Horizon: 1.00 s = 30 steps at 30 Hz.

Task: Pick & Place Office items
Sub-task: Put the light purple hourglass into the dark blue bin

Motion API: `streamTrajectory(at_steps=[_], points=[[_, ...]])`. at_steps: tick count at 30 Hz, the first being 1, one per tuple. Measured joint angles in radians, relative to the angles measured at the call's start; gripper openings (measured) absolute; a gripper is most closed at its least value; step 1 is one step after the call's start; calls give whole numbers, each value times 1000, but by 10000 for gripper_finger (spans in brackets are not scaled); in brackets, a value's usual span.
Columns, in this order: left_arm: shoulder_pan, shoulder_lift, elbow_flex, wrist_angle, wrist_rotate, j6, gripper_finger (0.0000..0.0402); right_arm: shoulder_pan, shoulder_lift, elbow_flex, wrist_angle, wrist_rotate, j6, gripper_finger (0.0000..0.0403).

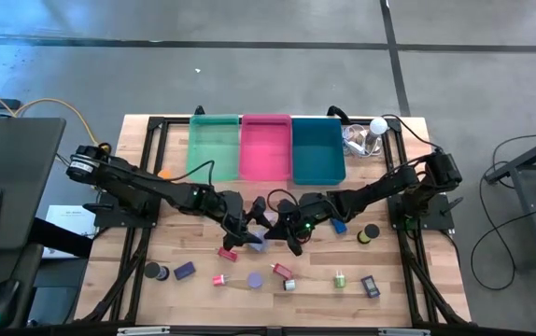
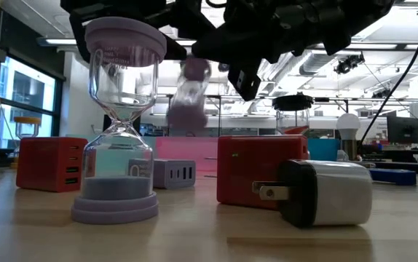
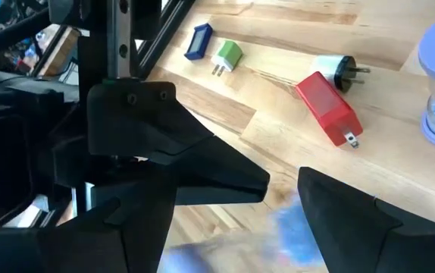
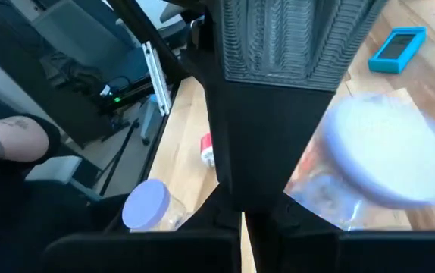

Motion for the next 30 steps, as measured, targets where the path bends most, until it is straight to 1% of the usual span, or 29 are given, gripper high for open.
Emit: streamTrajectory(at_steps=[5,8,11,14,16,18,22,24,26,28,30], points=[[23,-6,0,-12,1,-20,268,-2,0,0,-22,38,-7,3],[25,-18,-1,-16,-25,-39,268,-1,0,2,-21,58,-22,3],[28,-34,-3,-28,-69,-111,268,0,-12,5,-25,67,-42,3],[40,-71,-3,-50,-87,-241,268,-7,-52,7,-78,72,-41,4],[59,-107,-3,-88,-54,-331,268,-13,-85,6,-141,87,-44,7],[84,-150,-3,-154,3,-416,268,-13,-134,4,-199,120,-70,14],[156,-224,-3,-255,118,-555,268,-10,-226,6,-251,152,-122,45],[193,-245,-3,-293,154,-620,268,-10,-263,5,-273,153,-144,67],[233,-260,-3,-348,178,-666,268,-9,-305,5,-333,171,-144,96],[271,-268,-2,-393,206,-682,268,-11,-346,5,-405,215,-116,128],[308,-272,-3,-456,262,-683,268,-19,-379,5,-493,261,-74,158]])
